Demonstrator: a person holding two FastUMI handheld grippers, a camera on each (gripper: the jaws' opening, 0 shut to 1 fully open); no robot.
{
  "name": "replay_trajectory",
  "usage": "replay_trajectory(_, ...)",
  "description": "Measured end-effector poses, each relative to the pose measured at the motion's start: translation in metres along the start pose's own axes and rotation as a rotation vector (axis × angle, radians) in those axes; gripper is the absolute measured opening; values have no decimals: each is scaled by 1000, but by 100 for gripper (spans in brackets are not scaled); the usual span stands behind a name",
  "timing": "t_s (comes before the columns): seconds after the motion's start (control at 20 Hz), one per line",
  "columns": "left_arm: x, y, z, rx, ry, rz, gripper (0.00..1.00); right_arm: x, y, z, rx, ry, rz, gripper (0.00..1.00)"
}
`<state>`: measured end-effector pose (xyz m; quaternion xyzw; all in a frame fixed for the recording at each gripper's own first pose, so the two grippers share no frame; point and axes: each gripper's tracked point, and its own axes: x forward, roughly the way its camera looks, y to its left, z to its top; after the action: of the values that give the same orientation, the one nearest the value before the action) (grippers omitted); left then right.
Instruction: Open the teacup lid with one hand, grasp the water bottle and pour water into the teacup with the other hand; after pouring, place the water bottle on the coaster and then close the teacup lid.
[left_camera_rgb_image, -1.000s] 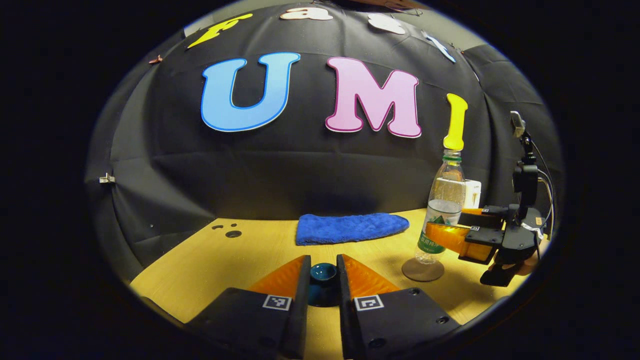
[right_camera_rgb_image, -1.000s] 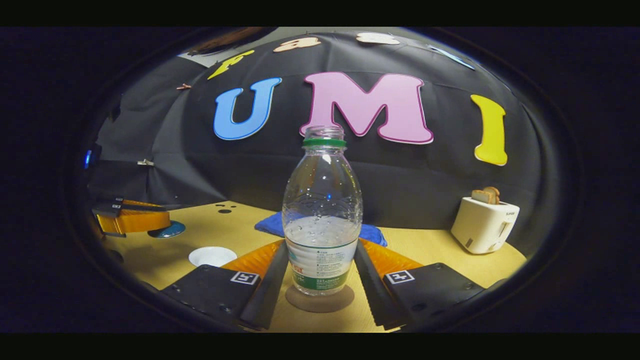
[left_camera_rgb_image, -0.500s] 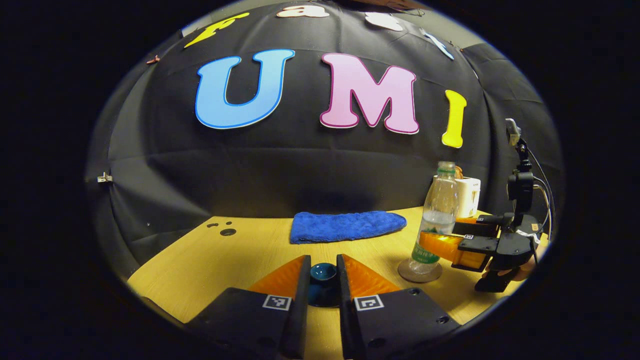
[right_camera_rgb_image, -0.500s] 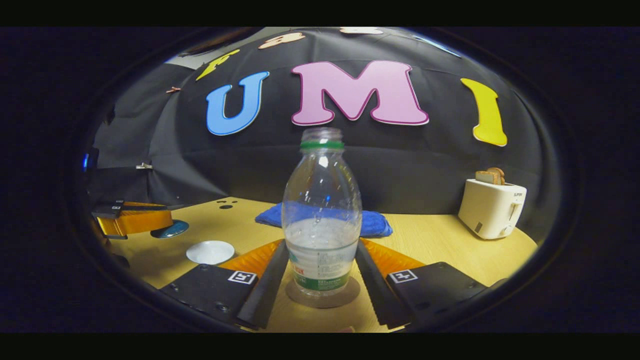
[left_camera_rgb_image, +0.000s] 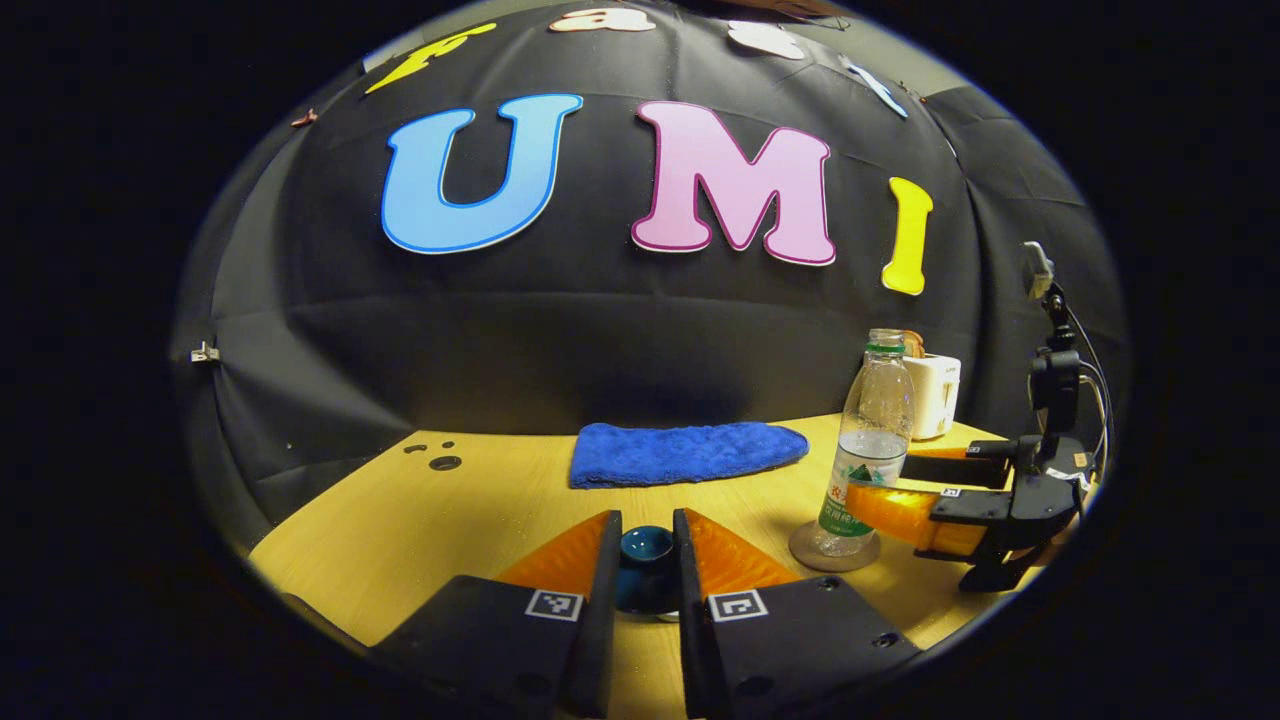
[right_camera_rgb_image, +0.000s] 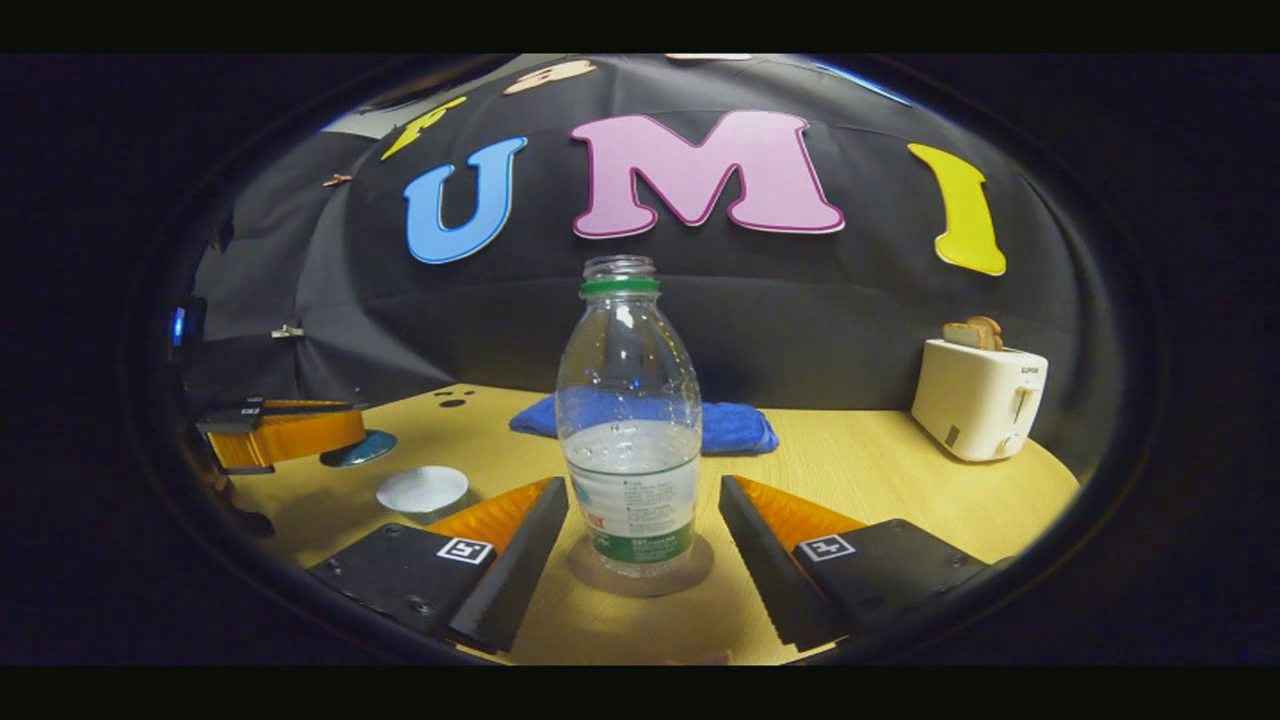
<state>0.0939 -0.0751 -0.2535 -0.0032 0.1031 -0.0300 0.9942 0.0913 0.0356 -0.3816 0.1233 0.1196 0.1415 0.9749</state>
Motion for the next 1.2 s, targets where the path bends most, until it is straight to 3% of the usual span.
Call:
replay_trajectory(0.05, 3, -1, 0, 2, -3, -2, 31, -5, -1, -1, 6, 4, -4, 95)
replay_trajectory(0.4, 27, -10, -23, -21, 33, -7, 31, -38, -17, -7, 15, 27, -53, 94)
replay_trajectory(0.45, 29, -11, -25, -27, 37, -8, 31, -40, -19, -7, 21, 28, -55, 90)
replay_trajectory(0.7, 36, -17, -32, -16, 53, -24, 29, -43, -27, -4, 23, 22, -72, 95)
replay_trajectory(0.75, 37, -18, -34, -16, 56, -28, 36, -42, -27, -4, 26, 21, -74, 94)
replay_trajectory(0.8, 37, -18, -34, -17, 59, -27, 33, -43, -28, -3, 26, 22, -77, 91)
replay_trajectory(0.9, 37, -19, -39, -18, 73, -30, 33, -43, -29, -1, 24, 20, -80, 94)
replay_trajectory(1.2, 35, -22, -32, 1, 50, -36, 40, -44, -24, 3, 18, 17, -69, 94)
